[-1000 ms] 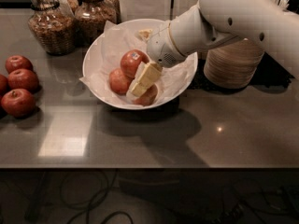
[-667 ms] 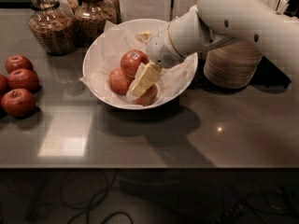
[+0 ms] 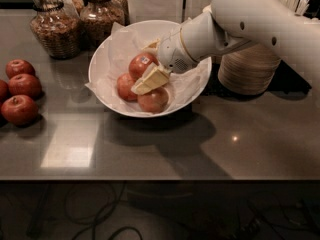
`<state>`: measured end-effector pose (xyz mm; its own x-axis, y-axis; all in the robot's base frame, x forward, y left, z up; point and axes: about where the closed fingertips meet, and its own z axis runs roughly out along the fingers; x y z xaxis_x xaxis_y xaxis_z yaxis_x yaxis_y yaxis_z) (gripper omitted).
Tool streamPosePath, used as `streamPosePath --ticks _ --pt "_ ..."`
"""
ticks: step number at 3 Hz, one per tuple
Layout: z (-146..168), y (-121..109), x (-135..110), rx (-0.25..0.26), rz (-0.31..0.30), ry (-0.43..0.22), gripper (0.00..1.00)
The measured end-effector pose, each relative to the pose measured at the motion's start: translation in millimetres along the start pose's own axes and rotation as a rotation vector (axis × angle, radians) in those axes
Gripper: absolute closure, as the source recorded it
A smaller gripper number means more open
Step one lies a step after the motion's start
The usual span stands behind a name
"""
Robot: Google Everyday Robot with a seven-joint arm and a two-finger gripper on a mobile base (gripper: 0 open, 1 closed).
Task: Pick apple from white bowl
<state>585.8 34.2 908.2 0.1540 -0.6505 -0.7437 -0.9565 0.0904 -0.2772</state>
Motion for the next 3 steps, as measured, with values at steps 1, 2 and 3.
streamPosePath --ticks 1,2,3 --pt "0.0 0.0 0.0 0.0 0.0 0.0 0.62" --pt "0.0 0.1 -0.1 0.0 0.0 0.0 0.85" --pt "-2.6 3.6 -3.1 0.003 -0.002 -0.021 1.0"
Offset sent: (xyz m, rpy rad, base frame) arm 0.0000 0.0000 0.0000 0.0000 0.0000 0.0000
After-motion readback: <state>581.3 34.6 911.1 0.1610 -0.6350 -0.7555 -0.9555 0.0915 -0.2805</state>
